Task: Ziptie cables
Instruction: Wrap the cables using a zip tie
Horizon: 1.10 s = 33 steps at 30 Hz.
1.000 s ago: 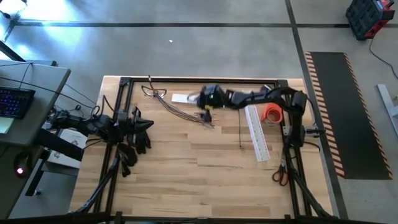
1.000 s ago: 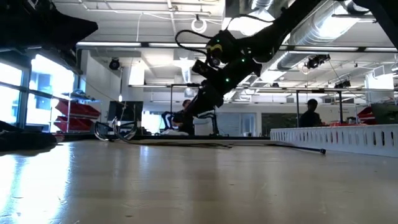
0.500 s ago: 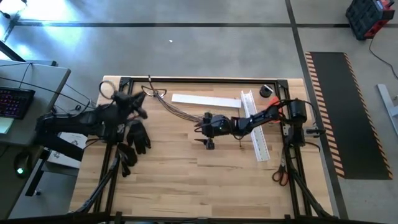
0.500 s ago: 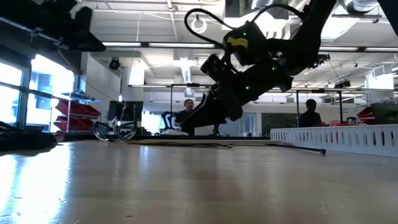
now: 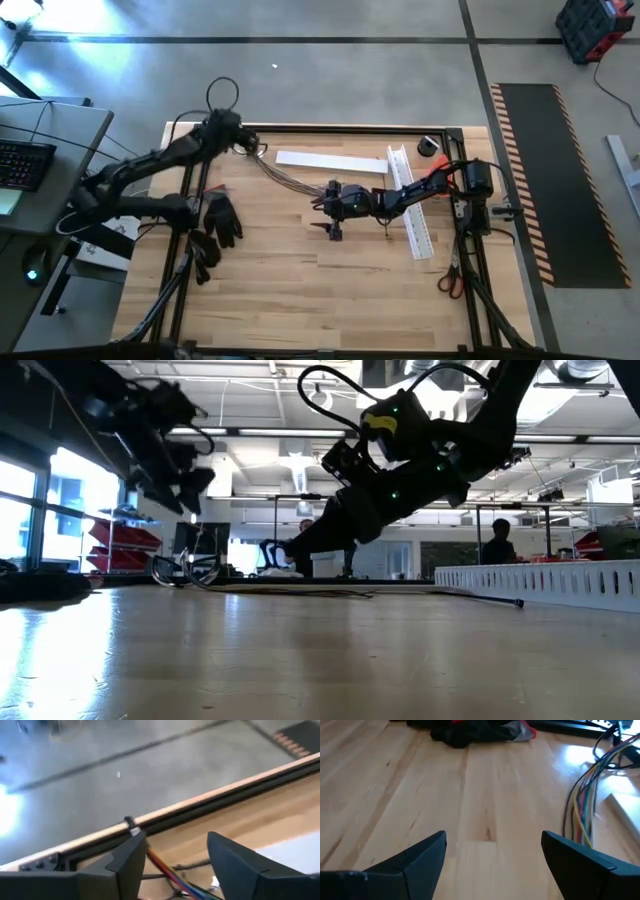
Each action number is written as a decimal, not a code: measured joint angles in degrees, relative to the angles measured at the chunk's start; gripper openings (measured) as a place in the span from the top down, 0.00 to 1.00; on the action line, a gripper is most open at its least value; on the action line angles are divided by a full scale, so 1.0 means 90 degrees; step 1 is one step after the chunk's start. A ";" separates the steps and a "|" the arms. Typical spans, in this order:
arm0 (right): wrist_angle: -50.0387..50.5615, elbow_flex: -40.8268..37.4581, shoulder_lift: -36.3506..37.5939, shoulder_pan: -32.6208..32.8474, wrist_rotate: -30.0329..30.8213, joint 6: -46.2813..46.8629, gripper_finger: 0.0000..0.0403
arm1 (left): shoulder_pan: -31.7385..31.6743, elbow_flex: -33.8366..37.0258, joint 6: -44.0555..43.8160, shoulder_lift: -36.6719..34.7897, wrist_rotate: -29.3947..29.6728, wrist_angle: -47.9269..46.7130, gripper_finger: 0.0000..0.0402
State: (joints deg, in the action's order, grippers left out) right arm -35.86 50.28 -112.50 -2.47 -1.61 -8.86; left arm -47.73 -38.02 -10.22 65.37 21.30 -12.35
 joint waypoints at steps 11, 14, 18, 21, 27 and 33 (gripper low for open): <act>-0.0019 0.0000 -0.0003 0.0080 -0.0003 0.0053 0.23 | -0.1435 -0.0012 0.0211 0.1661 -0.0970 0.1063 0.47; -0.0022 0.0000 -0.0003 0.0084 -0.0005 0.0053 0.23 | -0.1464 -0.0012 0.0148 0.1997 -0.1122 0.1285 0.48; -0.0022 0.0000 -0.0003 0.0084 -0.0005 0.0053 0.23 | -0.1461 -0.0012 0.0005 0.2251 -0.1198 0.1436 0.55; -0.0022 0.0000 -0.0003 0.0084 -0.0005 0.0053 0.23 | -0.1453 -0.0012 -0.0005 0.2237 -0.1194 0.1494 0.64; -0.0030 0.0000 -0.0003 0.0084 -0.0005 0.0056 0.23 | -0.1361 -0.0012 0.0154 0.1892 -0.1309 0.1635 0.89; -0.0062 0.0000 -0.0003 0.0087 0.0036 0.0123 0.23 | -0.1014 -0.0012 0.0160 0.1091 -0.1414 0.1923 0.97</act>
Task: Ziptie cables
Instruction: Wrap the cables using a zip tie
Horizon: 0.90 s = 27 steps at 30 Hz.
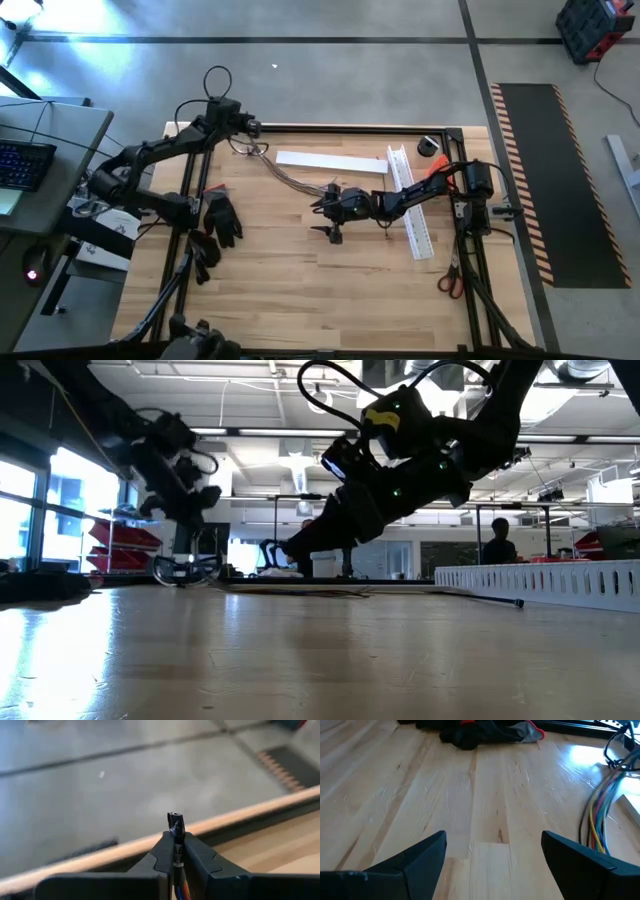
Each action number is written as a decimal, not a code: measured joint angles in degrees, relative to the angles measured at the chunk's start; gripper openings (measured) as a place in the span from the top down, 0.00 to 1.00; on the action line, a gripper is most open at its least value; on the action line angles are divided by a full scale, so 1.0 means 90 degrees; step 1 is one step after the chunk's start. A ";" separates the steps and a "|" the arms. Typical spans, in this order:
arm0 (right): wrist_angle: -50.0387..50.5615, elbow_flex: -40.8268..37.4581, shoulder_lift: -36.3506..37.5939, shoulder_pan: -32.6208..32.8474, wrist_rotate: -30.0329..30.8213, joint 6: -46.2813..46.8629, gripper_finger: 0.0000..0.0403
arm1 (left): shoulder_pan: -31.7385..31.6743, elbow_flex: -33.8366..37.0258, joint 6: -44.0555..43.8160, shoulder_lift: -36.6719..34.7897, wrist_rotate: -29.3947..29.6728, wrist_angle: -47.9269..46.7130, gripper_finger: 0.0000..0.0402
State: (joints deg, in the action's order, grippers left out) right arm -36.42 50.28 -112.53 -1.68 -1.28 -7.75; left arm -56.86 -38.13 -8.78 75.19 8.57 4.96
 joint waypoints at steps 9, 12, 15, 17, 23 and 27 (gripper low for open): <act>-0.0211 -0.0005 0.0277 0.0443 0.1651 -0.0483 0.23 | 0.1114 0.0000 -0.0120 -0.2067 -0.0726 0.0684 0.99; 0.0127 -0.0068 0.0787 0.0641 0.1933 -0.0607 0.23 | 0.1688 0.0000 -0.0167 -0.2630 -0.1063 0.1152 1.00; 0.0819 -0.0156 0.1550 0.0889 0.2388 -0.0767 0.23 | 0.2412 0.0000 -0.0325 -0.3000 -0.1247 0.1647 1.00; 0.1327 -0.0202 0.2101 0.1083 0.2682 -0.0872 0.23 | 0.2943 -0.0002 -0.0333 -0.3136 -0.1314 0.1879 1.00; 0.2653 -0.0369 0.3600 0.1808 0.3633 -0.0961 0.23 | 0.4648 -0.0214 -0.0164 -0.2942 -0.1064 0.2151 1.00; 0.3158 -0.0516 0.4361 0.2354 0.4159 -0.0718 0.23 | 0.5791 -0.0557 0.0071 -0.2427 -0.0646 0.2126 1.00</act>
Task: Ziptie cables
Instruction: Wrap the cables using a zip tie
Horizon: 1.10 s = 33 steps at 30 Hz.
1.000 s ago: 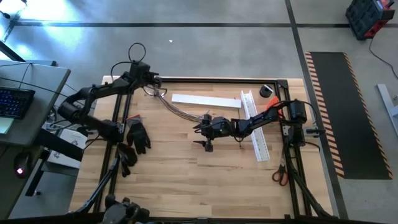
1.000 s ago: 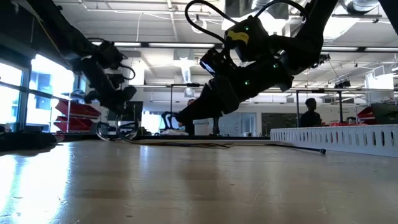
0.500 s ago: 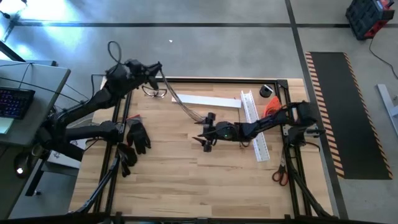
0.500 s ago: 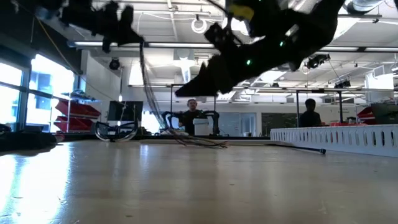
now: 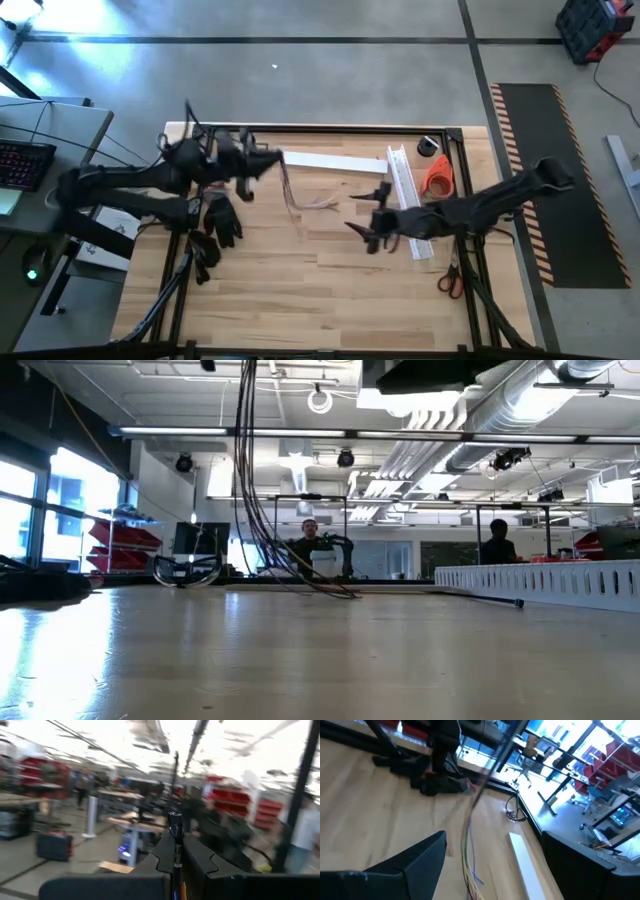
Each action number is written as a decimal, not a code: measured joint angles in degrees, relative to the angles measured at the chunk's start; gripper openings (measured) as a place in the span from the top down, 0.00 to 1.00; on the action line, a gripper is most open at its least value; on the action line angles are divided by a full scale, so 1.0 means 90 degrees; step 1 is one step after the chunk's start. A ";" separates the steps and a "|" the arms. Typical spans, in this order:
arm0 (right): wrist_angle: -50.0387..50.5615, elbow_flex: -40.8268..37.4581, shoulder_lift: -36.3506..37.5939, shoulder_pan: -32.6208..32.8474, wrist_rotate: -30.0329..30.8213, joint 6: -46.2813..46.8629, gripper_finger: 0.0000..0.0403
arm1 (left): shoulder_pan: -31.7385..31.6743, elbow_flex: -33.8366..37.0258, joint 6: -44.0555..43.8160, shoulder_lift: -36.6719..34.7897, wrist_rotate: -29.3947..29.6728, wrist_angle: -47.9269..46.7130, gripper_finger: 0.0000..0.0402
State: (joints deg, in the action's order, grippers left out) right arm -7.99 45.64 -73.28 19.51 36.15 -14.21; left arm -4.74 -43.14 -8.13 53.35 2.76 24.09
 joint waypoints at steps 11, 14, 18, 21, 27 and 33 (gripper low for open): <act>0.0009 -0.0590 0.0700 0.0726 0.0989 0.0443 0.23 | 0.1359 -0.1724 0.0992 0.1664 0.0285 -0.0270 1.00; 0.0029 -0.0687 0.0688 0.0726 0.1009 0.0590 0.23 | 0.1124 -0.1973 0.1154 0.2083 0.0323 -0.0383 1.00; 0.0041 -0.0805 0.0688 0.0726 0.1199 0.0608 0.23 | 0.0487 -0.2216 0.1307 0.2585 0.0254 -0.0374 1.00; 0.0115 -0.0805 0.0687 0.0726 0.1374 0.0714 0.23 | -0.0159 -0.2388 0.1376 0.2886 0.0025 -0.0358 1.00; 0.0308 -0.0805 0.0685 0.0726 0.1486 0.0891 0.23 | -0.1076 -0.3241 0.2147 0.3061 -0.0275 -0.0301 1.00; 0.0669 -0.0805 0.0685 0.0699 0.1508 0.1258 0.23 | -0.0623 -0.4189 0.3551 0.3016 -0.1315 -0.0979 1.00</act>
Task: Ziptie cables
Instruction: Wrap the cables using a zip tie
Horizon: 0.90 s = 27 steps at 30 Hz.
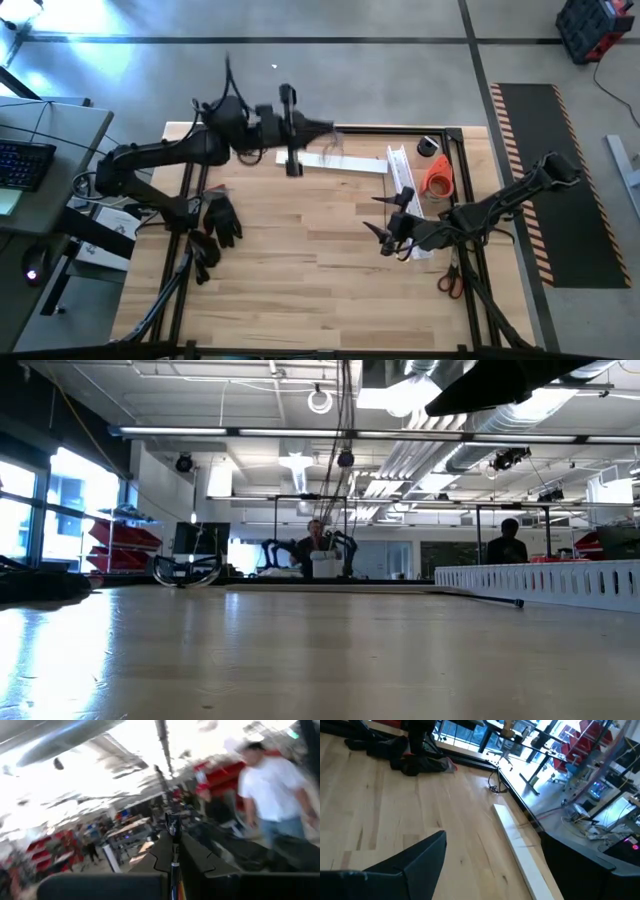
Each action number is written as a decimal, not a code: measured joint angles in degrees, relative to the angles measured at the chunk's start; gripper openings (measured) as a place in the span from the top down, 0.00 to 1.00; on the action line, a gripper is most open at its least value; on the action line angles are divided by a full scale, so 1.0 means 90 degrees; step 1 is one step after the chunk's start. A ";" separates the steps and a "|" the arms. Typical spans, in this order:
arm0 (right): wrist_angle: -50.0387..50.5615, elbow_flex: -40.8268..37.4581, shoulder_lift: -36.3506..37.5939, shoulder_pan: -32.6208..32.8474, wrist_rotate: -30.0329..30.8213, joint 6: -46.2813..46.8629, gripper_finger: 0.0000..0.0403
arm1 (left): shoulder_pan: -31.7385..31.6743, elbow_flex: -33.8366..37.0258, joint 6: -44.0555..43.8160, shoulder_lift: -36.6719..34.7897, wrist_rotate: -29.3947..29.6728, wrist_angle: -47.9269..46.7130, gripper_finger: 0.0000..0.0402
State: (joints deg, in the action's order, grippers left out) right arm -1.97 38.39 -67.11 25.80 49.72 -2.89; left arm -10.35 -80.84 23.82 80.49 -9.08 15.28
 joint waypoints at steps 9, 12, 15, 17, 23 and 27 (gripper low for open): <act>0.0077 0.0000 0.0000 0.0022 0.0033 0.0114 0.23 | 0.0821 0.1536 -0.0129 0.0158 0.0117 -0.0431 1.00; 0.0113 0.0000 0.0000 0.0061 0.0029 0.0166 0.23 | 0.1323 0.2494 -0.0682 0.0439 0.0403 0.0137 1.00; 0.0095 0.0002 -0.0002 0.0109 0.0021 0.0180 0.23 | 0.1872 0.3125 -0.1101 0.0866 0.0774 0.0951 1.00; 0.0080 0.0002 0.0000 0.0107 0.0019 0.0233 0.23 | 0.2211 0.3272 -0.1287 0.1173 0.0966 0.1455 1.00; 0.0101 0.0007 -0.0060 0.0066 -0.0314 0.0489 0.23 | 0.2849 0.3286 -0.1310 0.1919 0.1355 0.2295 1.00; 0.0084 0.0007 -0.0252 0.0060 -0.0385 0.0514 0.23 | 0.2909 0.3281 -0.1538 0.2127 0.1359 0.2471 1.00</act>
State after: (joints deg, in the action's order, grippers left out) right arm -1.22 38.46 -69.38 26.34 46.26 1.74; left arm 15.84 -51.31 9.98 99.63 3.16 37.53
